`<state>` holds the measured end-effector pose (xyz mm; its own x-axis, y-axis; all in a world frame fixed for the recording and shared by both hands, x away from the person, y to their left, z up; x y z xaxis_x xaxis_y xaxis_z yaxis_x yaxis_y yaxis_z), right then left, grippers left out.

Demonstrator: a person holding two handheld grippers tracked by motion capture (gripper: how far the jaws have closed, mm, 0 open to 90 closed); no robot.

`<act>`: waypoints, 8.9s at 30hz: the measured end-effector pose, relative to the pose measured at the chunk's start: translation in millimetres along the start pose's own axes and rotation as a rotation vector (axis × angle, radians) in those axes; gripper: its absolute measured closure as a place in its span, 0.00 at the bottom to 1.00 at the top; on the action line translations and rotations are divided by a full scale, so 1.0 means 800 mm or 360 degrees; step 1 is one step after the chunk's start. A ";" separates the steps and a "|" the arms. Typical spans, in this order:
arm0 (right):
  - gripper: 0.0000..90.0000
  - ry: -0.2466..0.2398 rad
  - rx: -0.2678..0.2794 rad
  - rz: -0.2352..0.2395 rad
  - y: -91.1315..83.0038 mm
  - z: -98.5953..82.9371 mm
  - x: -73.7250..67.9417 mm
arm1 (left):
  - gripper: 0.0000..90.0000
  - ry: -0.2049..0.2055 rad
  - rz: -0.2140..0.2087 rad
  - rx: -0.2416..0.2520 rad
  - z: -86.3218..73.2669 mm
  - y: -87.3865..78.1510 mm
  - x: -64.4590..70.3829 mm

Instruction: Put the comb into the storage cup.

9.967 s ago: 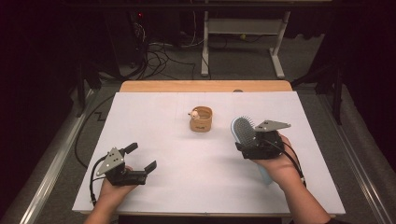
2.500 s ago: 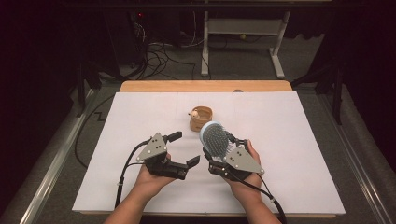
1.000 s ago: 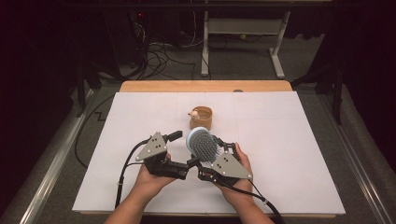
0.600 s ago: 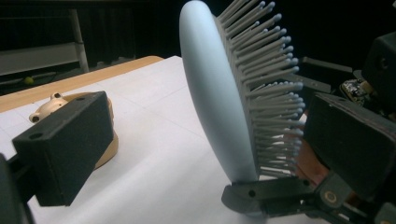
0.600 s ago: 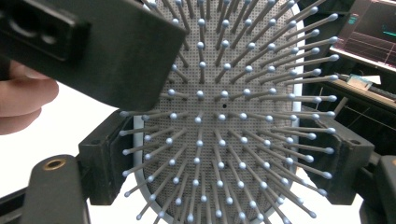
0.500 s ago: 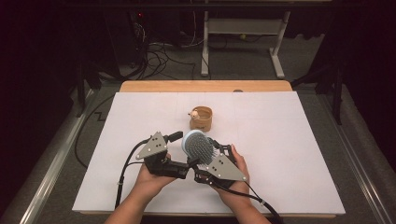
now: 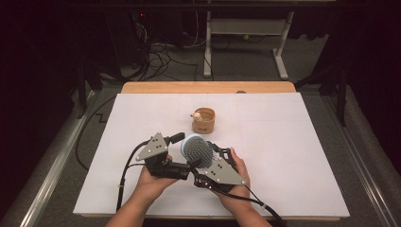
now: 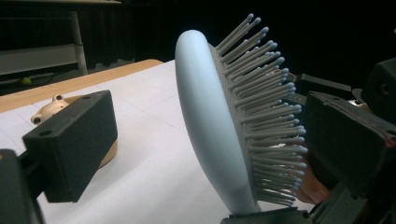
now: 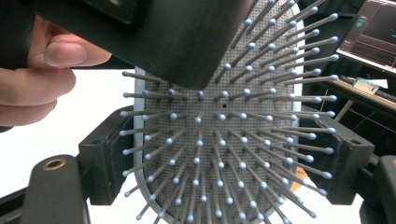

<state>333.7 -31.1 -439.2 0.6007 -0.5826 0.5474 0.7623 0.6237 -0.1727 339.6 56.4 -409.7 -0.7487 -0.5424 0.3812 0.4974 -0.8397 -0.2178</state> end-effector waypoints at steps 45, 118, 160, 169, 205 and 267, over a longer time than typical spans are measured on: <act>0.23 -0.0032 -0.0011 -0.0008 0.003 0.002 -0.005 | 0.46 -0.0060 -0.0145 -0.0039 -0.005 0.000 0.006; 0.01 -0.0014 -0.0062 0.0012 0.008 0.010 -0.012 | 0.62 -0.0058 -0.0061 0.0084 0.012 -0.015 0.011; 0.00 0.0235 -0.0192 0.0038 -0.046 -0.074 0.045 | 0.62 0.0000 0.0130 0.0148 0.021 -0.035 -0.020; 0.00 0.0306 -0.0245 -0.0016 -0.062 -0.106 0.066 | 0.63 0.0001 0.0153 0.0153 0.021 -0.039 -0.025; 0.00 0.0463 -0.0383 -0.0217 -0.128 -0.175 0.120 | 0.63 0.0000 0.0237 0.0191 0.029 -0.055 -0.044; 0.00 0.0503 -0.0395 -0.0300 -0.147 -0.187 0.136 | 0.63 0.0042 0.0215 0.0291 0.044 -0.053 -0.029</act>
<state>345.7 -246.1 -481.7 0.4603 -0.8291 0.3175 0.8772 0.3698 -0.3061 351.4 105.6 -378.0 -0.6801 -0.6519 0.3354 0.6631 -0.7421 -0.0979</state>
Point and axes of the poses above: each handheld gripper's, and its own axes: y roughly forward along the jaws, z roughly out of its top, x roughly to its right, the point moved 8 cm from there along y, roughly forward along the jaws, and after that the axes turned 15 degrees about -y, right-handed, at the moved point
